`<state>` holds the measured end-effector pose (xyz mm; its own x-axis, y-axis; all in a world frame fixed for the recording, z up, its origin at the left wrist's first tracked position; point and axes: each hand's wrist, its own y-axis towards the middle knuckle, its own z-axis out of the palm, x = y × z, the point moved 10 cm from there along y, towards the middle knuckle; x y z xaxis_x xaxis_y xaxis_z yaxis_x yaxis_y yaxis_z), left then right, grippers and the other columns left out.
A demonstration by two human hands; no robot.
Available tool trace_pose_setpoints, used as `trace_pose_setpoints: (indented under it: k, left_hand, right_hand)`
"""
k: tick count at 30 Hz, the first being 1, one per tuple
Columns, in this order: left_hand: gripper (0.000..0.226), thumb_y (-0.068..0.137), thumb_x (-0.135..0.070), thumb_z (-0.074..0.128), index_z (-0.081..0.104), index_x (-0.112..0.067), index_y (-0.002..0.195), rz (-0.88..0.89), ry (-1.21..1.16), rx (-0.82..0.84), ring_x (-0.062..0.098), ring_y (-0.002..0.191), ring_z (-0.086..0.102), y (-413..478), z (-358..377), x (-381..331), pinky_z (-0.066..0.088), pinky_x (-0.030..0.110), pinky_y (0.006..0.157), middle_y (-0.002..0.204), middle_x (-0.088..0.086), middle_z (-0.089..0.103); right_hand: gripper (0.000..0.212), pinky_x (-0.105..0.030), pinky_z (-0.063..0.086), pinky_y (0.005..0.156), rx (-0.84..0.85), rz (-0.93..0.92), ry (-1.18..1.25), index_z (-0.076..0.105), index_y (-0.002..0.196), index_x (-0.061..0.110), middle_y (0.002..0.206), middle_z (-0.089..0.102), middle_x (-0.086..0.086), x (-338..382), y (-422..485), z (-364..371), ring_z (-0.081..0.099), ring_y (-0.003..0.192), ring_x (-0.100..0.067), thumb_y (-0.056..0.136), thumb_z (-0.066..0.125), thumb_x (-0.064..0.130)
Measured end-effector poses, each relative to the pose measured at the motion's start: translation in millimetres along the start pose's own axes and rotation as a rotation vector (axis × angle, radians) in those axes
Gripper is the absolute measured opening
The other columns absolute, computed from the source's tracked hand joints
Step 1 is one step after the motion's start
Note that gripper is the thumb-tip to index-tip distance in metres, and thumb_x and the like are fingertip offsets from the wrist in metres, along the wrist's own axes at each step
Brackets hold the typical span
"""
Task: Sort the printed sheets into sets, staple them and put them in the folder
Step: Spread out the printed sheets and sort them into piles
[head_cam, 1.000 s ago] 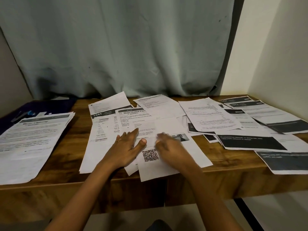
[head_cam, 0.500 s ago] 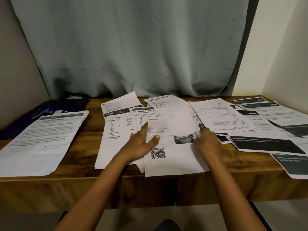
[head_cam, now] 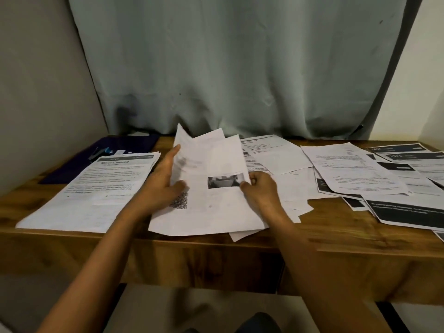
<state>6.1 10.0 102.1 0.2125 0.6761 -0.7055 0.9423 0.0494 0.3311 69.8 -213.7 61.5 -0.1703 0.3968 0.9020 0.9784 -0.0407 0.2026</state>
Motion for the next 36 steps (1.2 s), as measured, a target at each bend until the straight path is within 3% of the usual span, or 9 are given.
trace_pose_setpoints:
  k: [5,8,10,12,15,18,21,26,36]
  left_hand:
    - [0.092,0.086,0.006,0.058,0.006,-0.032,0.152,-0.139,0.254,0.084,0.024,0.148,0.003,-18.3,-6.2,46.6,0.011,0.036,0.118,0.162,0.002,0.0]
    - [0.085,0.09,0.002,0.054,0.007,-0.031,0.152,-0.146,0.439,0.122,0.029,0.147,-0.01,-21.0,2.3,59.3,0.0,0.042,0.119,0.16,0.005,-0.013]
    - [0.069,0.097,-0.017,0.051,0.011,-0.029,0.152,-0.007,0.545,0.086,0.025,0.148,-0.01,-19.8,9.1,43.6,-0.007,0.038,0.116,0.161,0.004,-0.011]
    - [0.066,0.096,-0.05,0.042,0.013,-0.031,0.152,0.104,0.504,0.115,0.019,0.148,-0.007,-23.4,24.2,21.6,-0.006,0.035,0.116,0.16,-0.002,-0.006]
    - [0.091,0.072,-0.085,0.019,0.006,-0.04,0.151,0.15,0.462,0.267,0.014,0.147,-0.007,-31.8,61.7,2.5,-0.006,0.041,0.117,0.159,-0.011,-0.006]
    - [0.096,0.07,-0.091,0.024,-0.005,-0.044,0.149,0.119,0.546,0.415,0.018,0.147,-0.011,-36.0,99.0,13.5,-0.009,0.046,0.115,0.16,-0.011,-0.01]
    - [0.106,0.061,-0.096,0.021,-0.011,-0.044,0.148,0.104,0.63,0.476,0.021,0.146,-0.017,-36.5,117.8,27.4,-0.013,0.05,0.115,0.159,-0.011,-0.015]
    - [0.114,0.05,-0.102,0.008,-0.012,-0.045,0.148,0.115,0.662,0.46,0.02,0.145,-0.02,-33.0,119.8,31.7,-0.015,0.049,0.115,0.156,-0.014,-0.021]
    - [0.121,0.042,-0.103,-0.003,-0.013,-0.045,0.148,0.101,0.657,0.483,0.02,0.144,-0.022,-35.5,117.9,29.1,-0.014,0.048,0.115,0.153,-0.014,-0.025]
  right_hand:
    - [0.028,-0.026,0.043,0.081,0.101,-0.102,-0.153,0.056,0.121,0.004,0.121,0.059,-0.01,11.3,-12.1,45.7,0.056,0.111,-0.025,0.097,0.052,0.017]
    - [0.037,-0.03,0.039,0.101,0.134,-0.163,-0.278,0.048,0.132,0.005,0.133,0.048,-0.012,15.8,-17.2,55.4,0.046,0.125,-0.027,0.097,0.052,0.014]
    - [0.042,-0.029,0.032,0.107,0.113,-0.274,-0.338,0.045,0.138,0.008,0.141,0.04,-0.009,24.2,-19.7,42.1,0.037,0.131,-0.023,0.098,0.05,0.019]
    - [0.045,-0.031,0.025,0.111,0.132,-0.435,-0.461,0.042,0.142,0.015,0.149,0.034,-0.004,27.0,-19.4,23.2,0.025,0.137,-0.02,0.099,0.046,0.03]
    - [0.064,-0.039,-0.002,0.118,0.427,-0.518,-0.737,0.02,0.151,0.032,0.16,-0.001,0.007,-8.3,-13.4,8.7,-0.011,0.146,-0.014,0.094,0.034,0.057]
    - [0.081,-0.038,-0.016,0.114,0.679,-0.405,-0.925,-0.005,0.15,0.042,0.154,-0.024,0.011,-54.8,-12.1,-2.6,-0.03,0.14,-0.013,0.081,0.024,0.073]
    - [0.081,-0.04,-0.014,0.117,0.73,-0.344,-0.962,-0.011,0.148,0.044,0.155,-0.023,0.011,-69.5,-11.0,-2.2,-0.025,0.143,-0.014,0.08,0.019,0.076]
    - [0.074,-0.045,-0.011,0.118,0.649,-0.285,-0.967,-0.009,0.15,0.04,0.158,-0.019,0.006,-62.9,0.2,10.1,-0.019,0.145,-0.019,0.09,0.022,0.07]
    - [0.078,-0.051,-0.012,0.114,0.554,-0.173,-0.995,-0.008,0.151,0.034,0.158,-0.019,-0.002,-59.8,34.3,38.5,-0.018,0.145,-0.029,0.089,0.018,0.073]
